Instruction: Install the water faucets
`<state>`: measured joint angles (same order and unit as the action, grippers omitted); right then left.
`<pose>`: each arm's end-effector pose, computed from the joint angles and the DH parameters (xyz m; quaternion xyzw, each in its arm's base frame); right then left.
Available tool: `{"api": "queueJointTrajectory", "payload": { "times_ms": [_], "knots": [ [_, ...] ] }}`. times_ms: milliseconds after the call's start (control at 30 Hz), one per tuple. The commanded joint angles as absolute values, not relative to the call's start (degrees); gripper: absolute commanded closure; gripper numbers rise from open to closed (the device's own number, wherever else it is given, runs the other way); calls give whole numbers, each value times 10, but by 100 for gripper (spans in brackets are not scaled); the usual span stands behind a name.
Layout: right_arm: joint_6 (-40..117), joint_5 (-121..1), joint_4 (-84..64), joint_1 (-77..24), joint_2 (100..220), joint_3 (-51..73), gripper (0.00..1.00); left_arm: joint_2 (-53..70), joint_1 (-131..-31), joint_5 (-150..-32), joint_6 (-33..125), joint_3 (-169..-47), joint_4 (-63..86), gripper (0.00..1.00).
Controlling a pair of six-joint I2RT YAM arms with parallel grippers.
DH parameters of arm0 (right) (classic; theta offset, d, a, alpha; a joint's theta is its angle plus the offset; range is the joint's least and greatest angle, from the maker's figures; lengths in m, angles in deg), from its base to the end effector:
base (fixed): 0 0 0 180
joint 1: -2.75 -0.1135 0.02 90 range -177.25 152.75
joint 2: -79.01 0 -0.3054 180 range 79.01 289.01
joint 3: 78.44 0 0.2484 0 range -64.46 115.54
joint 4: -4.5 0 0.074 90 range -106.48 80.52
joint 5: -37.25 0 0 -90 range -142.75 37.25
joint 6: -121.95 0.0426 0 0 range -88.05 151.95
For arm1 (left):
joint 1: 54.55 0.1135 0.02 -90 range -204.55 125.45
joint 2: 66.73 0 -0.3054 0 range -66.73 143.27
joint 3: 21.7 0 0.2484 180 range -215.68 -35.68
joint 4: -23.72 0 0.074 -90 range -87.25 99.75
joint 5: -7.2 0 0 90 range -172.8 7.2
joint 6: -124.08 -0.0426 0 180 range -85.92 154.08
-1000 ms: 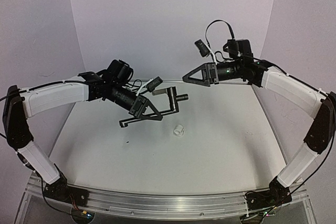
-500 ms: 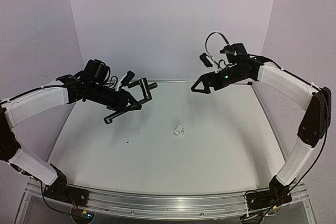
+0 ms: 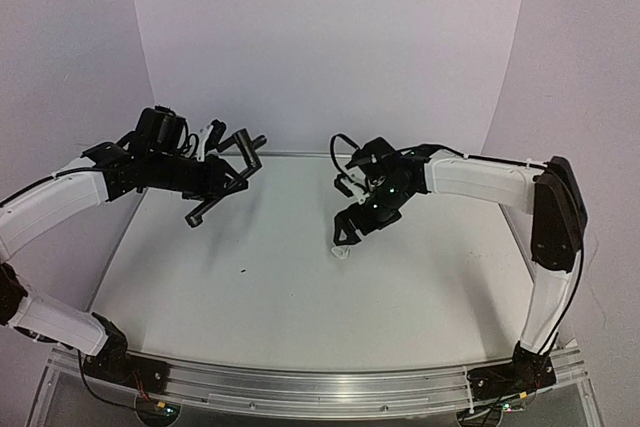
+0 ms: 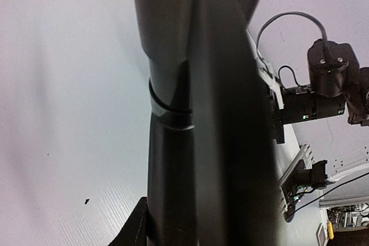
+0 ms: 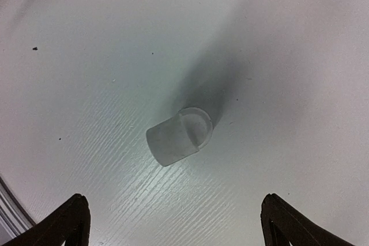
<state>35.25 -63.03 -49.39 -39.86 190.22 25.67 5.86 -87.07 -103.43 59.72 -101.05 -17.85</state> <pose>0.3137 0.2989 0.2661 -0.3455 0.9005 0.1772 0.1959 0.2186 -0.1572 0.3691 0.1351 0.8654 -0.3602 0.3212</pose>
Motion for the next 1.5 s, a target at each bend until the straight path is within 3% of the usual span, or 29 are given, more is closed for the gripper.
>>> {"api": "queueJointTrajectory", "payload": {
  "times_ms": [0,733,1467],
  "knots": [
    [431,-576,-497,-415,1939,302,2,21,-870,-1014,609,-1011,-138,100],
    [462,-528,-497,-431,2058,378,2,8,-870,-1010,609,-1001,-131,100],
    [446,-510,-497,-418,2029,342,2,10,-870,-1012,603,-999,-128,100]
  ]
}}
